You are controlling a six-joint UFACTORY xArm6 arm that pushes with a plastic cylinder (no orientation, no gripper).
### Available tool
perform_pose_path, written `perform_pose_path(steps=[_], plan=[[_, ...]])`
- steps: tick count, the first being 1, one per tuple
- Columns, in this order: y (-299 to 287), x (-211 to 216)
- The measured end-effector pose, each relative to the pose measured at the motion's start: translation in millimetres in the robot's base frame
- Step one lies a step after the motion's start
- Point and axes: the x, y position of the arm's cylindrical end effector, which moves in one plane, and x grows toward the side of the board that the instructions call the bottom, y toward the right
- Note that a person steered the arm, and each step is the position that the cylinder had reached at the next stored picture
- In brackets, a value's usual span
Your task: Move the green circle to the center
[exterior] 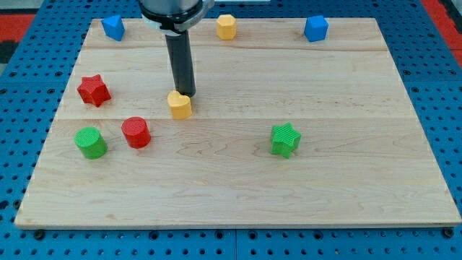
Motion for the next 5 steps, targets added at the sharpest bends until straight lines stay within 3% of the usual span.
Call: perform_pose_path(steps=[3,5], plan=[[-146.5,50.4],[-132.5,107.5]])
